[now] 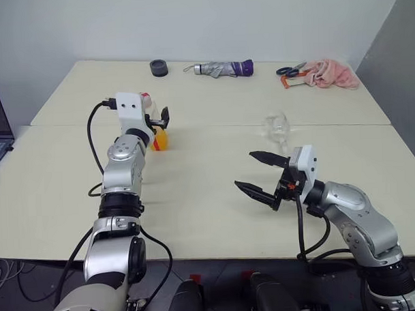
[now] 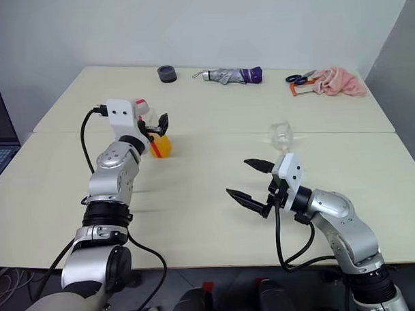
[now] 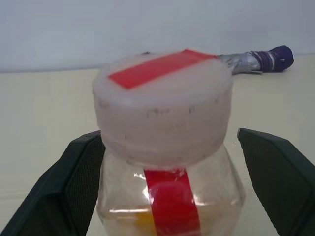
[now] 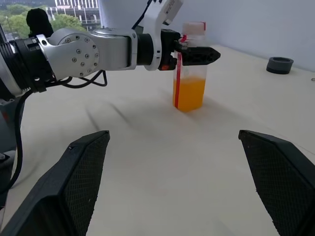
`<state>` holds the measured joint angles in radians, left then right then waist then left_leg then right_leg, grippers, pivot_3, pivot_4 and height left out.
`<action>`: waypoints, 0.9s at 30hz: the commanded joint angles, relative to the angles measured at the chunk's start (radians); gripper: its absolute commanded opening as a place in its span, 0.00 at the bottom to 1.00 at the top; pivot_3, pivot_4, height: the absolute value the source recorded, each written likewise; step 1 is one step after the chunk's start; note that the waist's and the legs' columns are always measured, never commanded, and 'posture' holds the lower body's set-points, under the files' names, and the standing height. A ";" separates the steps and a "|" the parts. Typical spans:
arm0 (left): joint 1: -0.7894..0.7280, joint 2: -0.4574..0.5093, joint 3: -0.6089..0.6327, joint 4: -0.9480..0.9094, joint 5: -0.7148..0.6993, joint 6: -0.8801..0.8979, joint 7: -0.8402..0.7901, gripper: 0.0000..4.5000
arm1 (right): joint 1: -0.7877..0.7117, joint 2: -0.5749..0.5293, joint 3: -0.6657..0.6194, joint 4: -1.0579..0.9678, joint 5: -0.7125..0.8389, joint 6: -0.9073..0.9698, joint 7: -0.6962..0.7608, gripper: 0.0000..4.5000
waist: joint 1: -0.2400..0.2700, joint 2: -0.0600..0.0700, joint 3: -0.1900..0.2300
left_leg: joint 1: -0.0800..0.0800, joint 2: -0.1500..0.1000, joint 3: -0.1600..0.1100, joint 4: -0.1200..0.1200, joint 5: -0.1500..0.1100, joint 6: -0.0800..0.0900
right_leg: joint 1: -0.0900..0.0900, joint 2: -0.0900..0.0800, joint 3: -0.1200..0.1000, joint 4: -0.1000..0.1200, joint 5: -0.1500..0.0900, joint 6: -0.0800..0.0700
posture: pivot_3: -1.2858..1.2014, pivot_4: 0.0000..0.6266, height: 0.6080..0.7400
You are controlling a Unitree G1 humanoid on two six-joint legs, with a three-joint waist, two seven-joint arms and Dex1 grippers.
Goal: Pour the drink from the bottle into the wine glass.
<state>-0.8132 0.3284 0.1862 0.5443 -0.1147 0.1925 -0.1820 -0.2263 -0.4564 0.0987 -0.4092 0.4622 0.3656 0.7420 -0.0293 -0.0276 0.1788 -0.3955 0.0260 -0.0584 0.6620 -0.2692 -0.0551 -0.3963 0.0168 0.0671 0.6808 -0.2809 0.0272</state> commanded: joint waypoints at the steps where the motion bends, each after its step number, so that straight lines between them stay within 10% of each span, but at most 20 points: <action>1: -0.032 0.012 0.002 0.003 0.007 -0.015 0.013 0.99 | -0.018 0.002 -0.020 -0.025 0.013 0.002 -0.006 1.00 | 0.000 0.000 0.000 | 0.000 0.000 0.000 0.000 0.000 0.000 | 0.000 0.000 0.000 0.000 0.000 0.000 | 0.52 0.24 1.00; 5: -0.035 0.017 0.000 0.010 0.013 -0.006 0.020 0.99 | -0.023 0.003 -0.023 -0.020 0.016 0.006 -0.008 1.00 | 0.000 0.000 0.000 | 0.000 0.000 0.000 0.000 0.000 0.000 | 0.000 0.000 0.000 0.000 0.000 0.000 | 0.52 0.24 1.00; 14: -0.040 0.017 0.000 0.009 0.010 -0.020 0.015 0.42 | -0.030 0.008 -0.027 -0.016 0.018 0.010 -0.010 1.00 | 0.000 0.000 0.000 | -0.001 0.000 0.000 0.000 0.000 0.000 | -0.001 0.000 0.000 0.000 0.000 0.000 | 0.52 0.24 1.00; 27: 0.085 0.000 -0.092 -0.259 -0.103 0.059 -0.279 0.41 | 0.034 -0.027 -0.071 -0.050 -0.032 -0.009 -0.056 1.00 | 0.000 0.000 0.000 | -0.005 0.001 0.001 0.000 0.001 -0.002 | -0.006 -0.001 0.001 0.002 0.000 0.000 | 0.52 0.24 1.00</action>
<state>-0.7237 0.3287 0.1171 0.3843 -0.1652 0.2325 -0.3816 -0.2025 -0.4719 0.0548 -0.4137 0.4423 0.3783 0.6949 -0.0290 -0.0276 0.1788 -0.4010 0.0266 -0.0573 0.6623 -0.2679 -0.0574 -0.4027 0.0154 0.0683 0.6823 -0.2808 0.0269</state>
